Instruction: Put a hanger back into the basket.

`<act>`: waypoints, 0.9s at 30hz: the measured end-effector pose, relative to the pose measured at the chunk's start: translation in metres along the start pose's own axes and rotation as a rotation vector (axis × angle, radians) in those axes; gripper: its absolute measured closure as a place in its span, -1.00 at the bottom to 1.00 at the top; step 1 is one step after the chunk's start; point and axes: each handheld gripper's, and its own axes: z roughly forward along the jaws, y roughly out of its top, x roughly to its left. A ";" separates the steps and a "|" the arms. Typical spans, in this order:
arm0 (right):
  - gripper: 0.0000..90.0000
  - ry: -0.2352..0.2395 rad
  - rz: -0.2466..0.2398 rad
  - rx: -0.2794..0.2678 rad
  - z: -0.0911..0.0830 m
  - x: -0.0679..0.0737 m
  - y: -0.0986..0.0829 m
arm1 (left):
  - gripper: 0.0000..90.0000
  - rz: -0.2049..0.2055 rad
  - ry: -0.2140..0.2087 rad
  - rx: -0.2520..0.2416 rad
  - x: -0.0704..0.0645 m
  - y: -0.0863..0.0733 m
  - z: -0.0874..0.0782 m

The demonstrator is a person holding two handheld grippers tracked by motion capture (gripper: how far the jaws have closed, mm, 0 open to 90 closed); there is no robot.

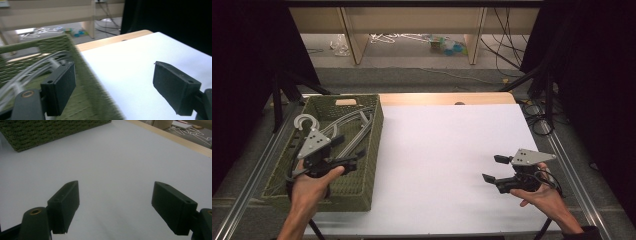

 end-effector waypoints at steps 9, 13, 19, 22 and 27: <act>-0.49 0.002 0.001 -0.031 -0.004 0.011 0.000 | -0.60 0.041 -0.086 -0.003 -0.042 -0.010 0.018; -0.50 0.014 0.014 -0.040 -0.004 0.015 0.000 | -0.62 0.070 -0.112 -0.021 -0.057 -0.012 0.019; -0.50 0.009 0.018 -0.048 -0.007 0.018 0.000 | -0.63 0.102 -0.146 -0.013 -0.077 -0.022 0.027; -0.49 0.001 0.018 -0.057 -0.008 0.020 -0.001 | -0.63 0.076 -0.164 -0.006 -0.082 -0.030 0.031; -0.49 0.017 0.022 -0.048 -0.008 0.024 -0.004 | -0.62 0.113 -0.187 0.012 -0.094 -0.047 0.039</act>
